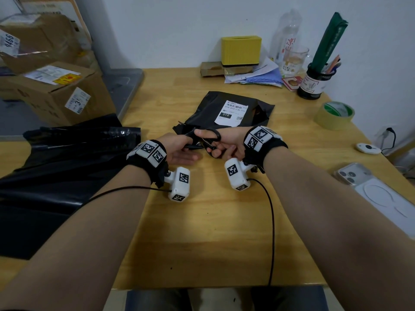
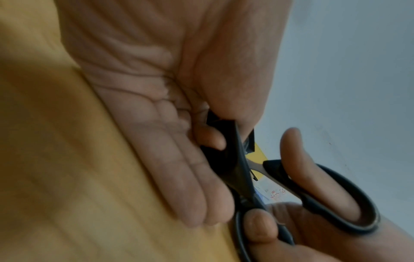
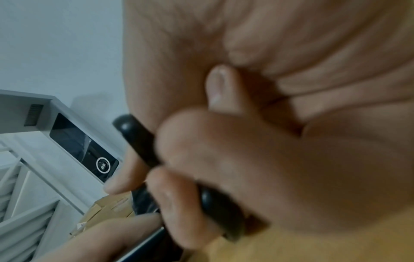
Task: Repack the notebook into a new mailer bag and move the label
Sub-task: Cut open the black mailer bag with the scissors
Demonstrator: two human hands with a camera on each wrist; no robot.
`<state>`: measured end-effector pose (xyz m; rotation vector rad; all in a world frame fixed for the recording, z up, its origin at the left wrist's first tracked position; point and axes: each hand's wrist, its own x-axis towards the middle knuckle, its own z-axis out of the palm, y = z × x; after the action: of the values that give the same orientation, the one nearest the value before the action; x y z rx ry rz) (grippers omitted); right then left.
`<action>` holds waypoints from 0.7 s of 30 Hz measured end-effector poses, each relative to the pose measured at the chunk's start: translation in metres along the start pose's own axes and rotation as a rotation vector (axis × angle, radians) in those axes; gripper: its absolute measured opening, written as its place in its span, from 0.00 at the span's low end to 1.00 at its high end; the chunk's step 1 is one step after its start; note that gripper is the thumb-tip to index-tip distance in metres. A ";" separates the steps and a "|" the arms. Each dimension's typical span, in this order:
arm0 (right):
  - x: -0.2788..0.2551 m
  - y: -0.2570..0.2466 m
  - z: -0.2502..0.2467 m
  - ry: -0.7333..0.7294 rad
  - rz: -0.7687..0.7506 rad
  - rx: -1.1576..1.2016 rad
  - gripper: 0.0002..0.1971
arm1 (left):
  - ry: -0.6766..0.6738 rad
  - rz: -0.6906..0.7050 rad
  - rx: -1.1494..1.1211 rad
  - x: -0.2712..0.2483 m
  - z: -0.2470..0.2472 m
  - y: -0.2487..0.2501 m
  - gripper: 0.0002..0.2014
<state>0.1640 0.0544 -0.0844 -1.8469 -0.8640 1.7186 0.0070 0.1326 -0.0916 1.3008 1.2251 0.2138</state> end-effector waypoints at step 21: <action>-0.008 0.007 0.012 0.145 -0.059 -0.205 0.29 | -0.062 0.023 -0.059 -0.030 -0.001 -0.021 0.16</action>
<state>0.1532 0.0430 -0.0844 -2.0278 -1.0569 1.4862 -0.0164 0.1047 -0.0912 1.2615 1.1441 0.2229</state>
